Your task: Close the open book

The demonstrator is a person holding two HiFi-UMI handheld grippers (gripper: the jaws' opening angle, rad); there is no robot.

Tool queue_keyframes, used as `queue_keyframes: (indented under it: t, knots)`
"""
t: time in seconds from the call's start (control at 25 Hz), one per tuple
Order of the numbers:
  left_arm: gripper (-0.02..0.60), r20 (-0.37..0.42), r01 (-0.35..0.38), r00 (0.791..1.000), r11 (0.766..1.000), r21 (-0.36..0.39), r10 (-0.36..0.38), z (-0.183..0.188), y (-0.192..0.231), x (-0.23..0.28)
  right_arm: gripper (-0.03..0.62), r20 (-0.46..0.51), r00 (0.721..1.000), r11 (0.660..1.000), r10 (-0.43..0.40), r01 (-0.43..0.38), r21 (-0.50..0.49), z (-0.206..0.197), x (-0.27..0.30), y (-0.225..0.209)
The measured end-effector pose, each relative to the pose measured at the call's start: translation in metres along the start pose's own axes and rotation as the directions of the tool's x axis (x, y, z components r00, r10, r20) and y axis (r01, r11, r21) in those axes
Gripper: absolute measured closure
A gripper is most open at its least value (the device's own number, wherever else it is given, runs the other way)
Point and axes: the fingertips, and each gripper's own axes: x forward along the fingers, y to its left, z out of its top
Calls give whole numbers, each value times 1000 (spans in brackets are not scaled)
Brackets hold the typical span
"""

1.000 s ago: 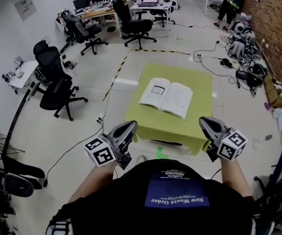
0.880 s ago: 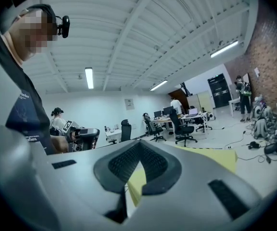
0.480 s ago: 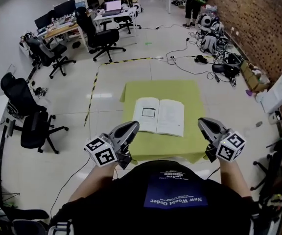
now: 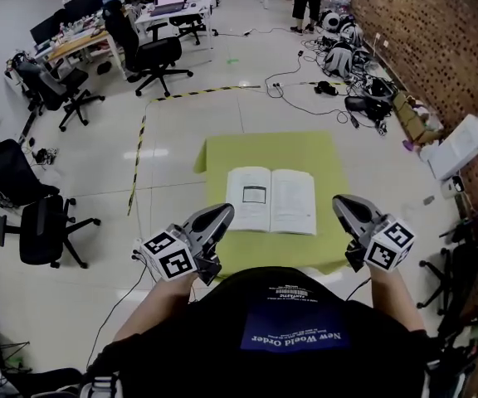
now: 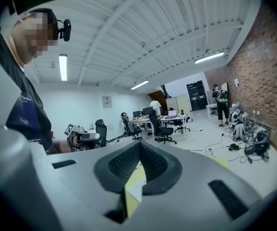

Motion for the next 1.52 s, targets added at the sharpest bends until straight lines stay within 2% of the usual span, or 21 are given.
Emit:
queue_keyframes:
  t: [0.24,0.44,0.6,0.76,0.96,1.16,1.36,1.44,1.52]
  knots:
    - [586,5,-47,999,999,-11,47,-10,18,10,608,-17,998,998,58,-59,-7,-1,20,-20]
    - [586,5,-126,992,991,-43,127,-30,25,41,608,-32,989,990,143,-143,1,-6,23,-57]
    - [586,14,-188,981,977,-104,191,-57,29,66,608,-49,977,979,206,-206,9,-8,21,-91]
    - [586,32,-234,970,957,-171,243,-63,30,83,608,-68,963,966,259,-258,26,-9,27,-114]
    - [585,14,-285,956,939,-191,293,-71,35,80,608,-77,949,952,305,-302,48,-14,35,-111]
    - [585,-28,-300,953,923,-240,303,-92,61,78,608,-97,948,952,302,-296,77,-30,53,-117]
    - [584,-123,-345,939,870,-352,322,-147,95,75,608,-136,942,946,307,-287,149,-68,77,-124]
    - [584,-159,-375,927,827,-418,340,-178,109,70,608,-152,937,942,314,-286,178,-92,87,-125]
    - [584,-183,-406,913,768,-495,365,-208,117,64,608,-167,932,934,321,-282,218,-116,90,-122]
